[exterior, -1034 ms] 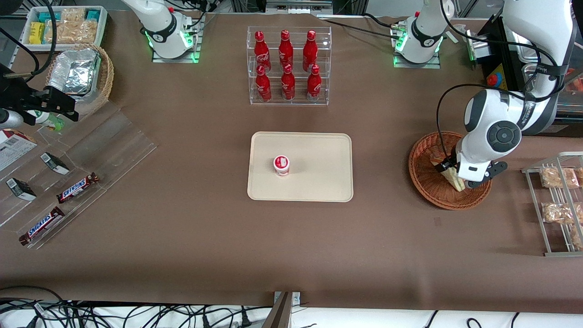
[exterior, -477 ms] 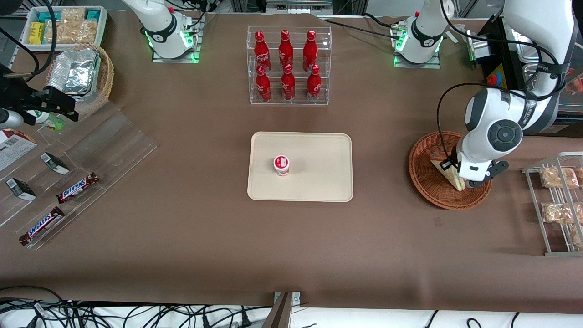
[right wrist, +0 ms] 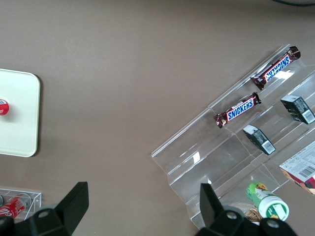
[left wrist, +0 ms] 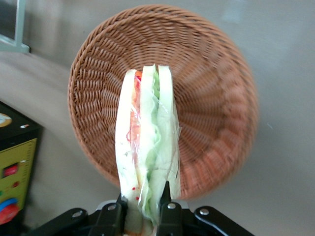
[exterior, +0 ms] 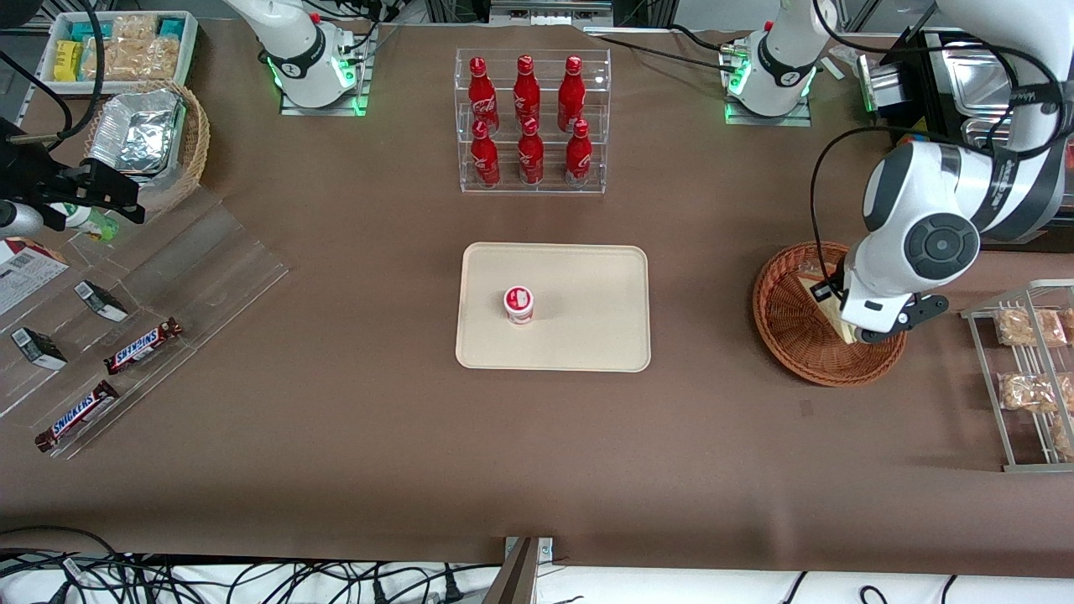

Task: Place sandwich from basket to tray

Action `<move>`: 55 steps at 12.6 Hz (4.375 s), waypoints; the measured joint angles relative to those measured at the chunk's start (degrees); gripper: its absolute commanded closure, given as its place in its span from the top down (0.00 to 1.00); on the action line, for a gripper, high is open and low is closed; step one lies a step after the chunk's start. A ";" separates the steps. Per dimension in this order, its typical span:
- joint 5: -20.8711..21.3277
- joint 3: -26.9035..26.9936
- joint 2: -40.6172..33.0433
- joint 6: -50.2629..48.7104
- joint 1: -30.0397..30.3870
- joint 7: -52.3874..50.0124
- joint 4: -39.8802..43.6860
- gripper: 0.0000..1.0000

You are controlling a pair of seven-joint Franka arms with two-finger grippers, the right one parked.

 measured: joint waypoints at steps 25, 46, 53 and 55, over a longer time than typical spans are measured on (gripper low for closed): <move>17.95 -16.50 23.22 18.25 -19.32 -24.41 8.27 0.24; 2.14 -16.08 13.32 -9.32 -4.11 3.46 27.45 1.00; -7.97 3.71 10.59 -17.03 -3.25 30.53 33.89 1.00; -9.30 7.25 9.85 -18.16 -3.26 36.82 33.87 1.00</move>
